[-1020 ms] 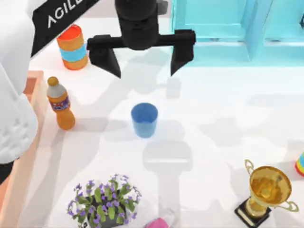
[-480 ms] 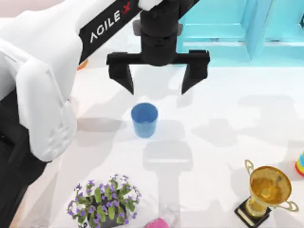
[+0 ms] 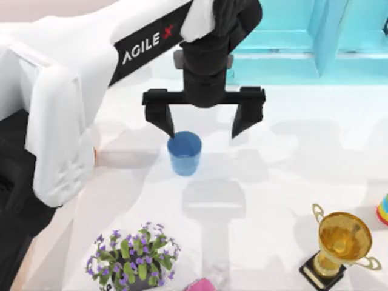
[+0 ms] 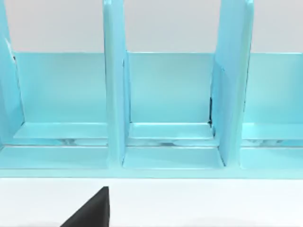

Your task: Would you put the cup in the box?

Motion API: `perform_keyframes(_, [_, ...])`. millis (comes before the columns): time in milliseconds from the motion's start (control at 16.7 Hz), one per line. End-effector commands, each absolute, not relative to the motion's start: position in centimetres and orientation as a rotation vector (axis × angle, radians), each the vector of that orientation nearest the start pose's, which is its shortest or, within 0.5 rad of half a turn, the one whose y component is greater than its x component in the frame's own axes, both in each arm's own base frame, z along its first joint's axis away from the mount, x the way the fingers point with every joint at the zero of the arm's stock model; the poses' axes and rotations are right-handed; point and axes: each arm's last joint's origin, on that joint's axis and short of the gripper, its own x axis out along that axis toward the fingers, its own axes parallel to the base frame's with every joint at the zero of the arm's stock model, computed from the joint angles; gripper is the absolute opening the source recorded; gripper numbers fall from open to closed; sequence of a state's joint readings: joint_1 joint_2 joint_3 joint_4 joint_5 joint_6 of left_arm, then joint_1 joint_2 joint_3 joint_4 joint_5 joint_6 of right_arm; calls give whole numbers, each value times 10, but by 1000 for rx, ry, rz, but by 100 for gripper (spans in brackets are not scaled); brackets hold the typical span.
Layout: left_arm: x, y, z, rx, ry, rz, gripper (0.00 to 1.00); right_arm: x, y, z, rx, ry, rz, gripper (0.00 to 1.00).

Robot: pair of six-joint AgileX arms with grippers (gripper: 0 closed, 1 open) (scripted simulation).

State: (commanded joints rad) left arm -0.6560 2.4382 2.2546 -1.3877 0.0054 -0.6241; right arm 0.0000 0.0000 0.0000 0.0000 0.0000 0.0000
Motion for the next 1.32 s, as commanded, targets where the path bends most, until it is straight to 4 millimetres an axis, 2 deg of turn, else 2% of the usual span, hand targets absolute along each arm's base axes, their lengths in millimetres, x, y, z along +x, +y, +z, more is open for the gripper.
perform_keyframes(180, [381, -286, 151, 17, 1573, -14, 100, 106, -1, 160, 0, 0, 0, 100])
perform_keyframes(300, [379, -285, 138, 16, 1571, -15, 100, 106, -1, 160, 0, 0, 0, 100])
perform_keyframes(600, [379, -285, 135, 16, 1571, -15, 100, 106, -1, 160, 0, 0, 0, 100])
perform_keyframes(1320, [379, -285, 135, 16, 1571, -15, 10, 106, -1, 160, 0, 0, 0, 100])
